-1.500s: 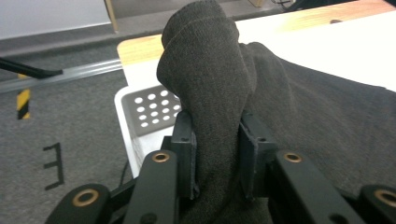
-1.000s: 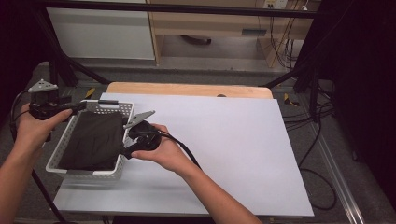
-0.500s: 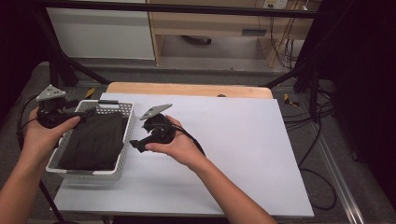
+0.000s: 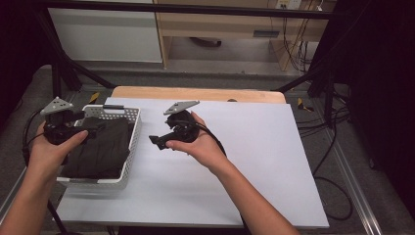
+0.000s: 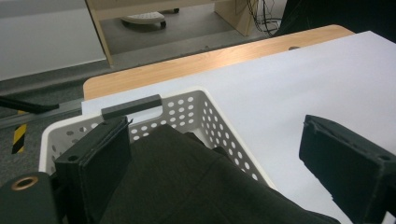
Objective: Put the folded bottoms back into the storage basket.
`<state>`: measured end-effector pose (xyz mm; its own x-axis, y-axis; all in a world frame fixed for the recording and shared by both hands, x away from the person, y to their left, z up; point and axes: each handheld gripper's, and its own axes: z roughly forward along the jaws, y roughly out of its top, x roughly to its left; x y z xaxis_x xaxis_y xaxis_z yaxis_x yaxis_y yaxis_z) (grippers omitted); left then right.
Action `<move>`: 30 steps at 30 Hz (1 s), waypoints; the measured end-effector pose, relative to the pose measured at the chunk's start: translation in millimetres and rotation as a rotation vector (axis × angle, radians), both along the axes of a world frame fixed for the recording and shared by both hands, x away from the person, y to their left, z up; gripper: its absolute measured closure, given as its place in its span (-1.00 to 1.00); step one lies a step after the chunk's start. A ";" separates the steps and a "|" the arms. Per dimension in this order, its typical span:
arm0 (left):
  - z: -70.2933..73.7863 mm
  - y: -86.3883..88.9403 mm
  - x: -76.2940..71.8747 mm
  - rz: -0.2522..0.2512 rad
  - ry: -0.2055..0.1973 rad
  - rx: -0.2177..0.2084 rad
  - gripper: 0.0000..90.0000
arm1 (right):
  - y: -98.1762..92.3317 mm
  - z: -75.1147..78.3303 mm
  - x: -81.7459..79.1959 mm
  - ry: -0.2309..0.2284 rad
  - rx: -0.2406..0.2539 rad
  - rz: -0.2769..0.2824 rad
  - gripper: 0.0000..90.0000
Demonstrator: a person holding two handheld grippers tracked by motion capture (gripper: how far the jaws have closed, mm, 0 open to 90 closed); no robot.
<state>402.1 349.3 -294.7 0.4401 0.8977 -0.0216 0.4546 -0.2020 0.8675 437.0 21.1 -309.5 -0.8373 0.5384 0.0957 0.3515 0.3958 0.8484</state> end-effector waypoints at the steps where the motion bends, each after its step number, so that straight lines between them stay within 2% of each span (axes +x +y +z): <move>1: -1.6 -1.5 -2.4 -0.004 -0.001 -0.005 -0.80 | -1.9 0.7 0.3 -0.004 0.001 -0.008 -0.79; 10: -17.8 -18.8 -19.8 -0.047 -0.006 -0.034 -0.87 | -21.4 6.2 3.5 -0.008 0.004 -0.075 -0.83; 13: -24.1 -24.1 -23.1 -0.057 -0.007 -0.057 -0.87 | -28.1 9.5 2.6 -0.014 0.001 -0.095 -0.84; 16: -27.6 -29.2 -25.1 -0.068 0.003 -0.036 -0.87 | -33.5 12.8 1.8 -0.019 0.006 -0.108 -0.86; 26: -36.2 -40.5 -31.7 -0.098 0.019 -0.026 -0.87 | -51.3 17.6 1.1 -0.032 0.017 -0.152 -0.87; 30: -36.9 -44.8 -36.0 -0.118 0.013 -0.024 -0.87 | -59.0 17.5 0.7 -0.036 0.016 -0.161 -0.87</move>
<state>366.1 304.5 -331.6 0.5423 0.8387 -0.0490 0.4403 -0.2341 0.8668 437.7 -37.9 -292.0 -0.7434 0.6645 0.0766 0.3786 0.3236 0.8671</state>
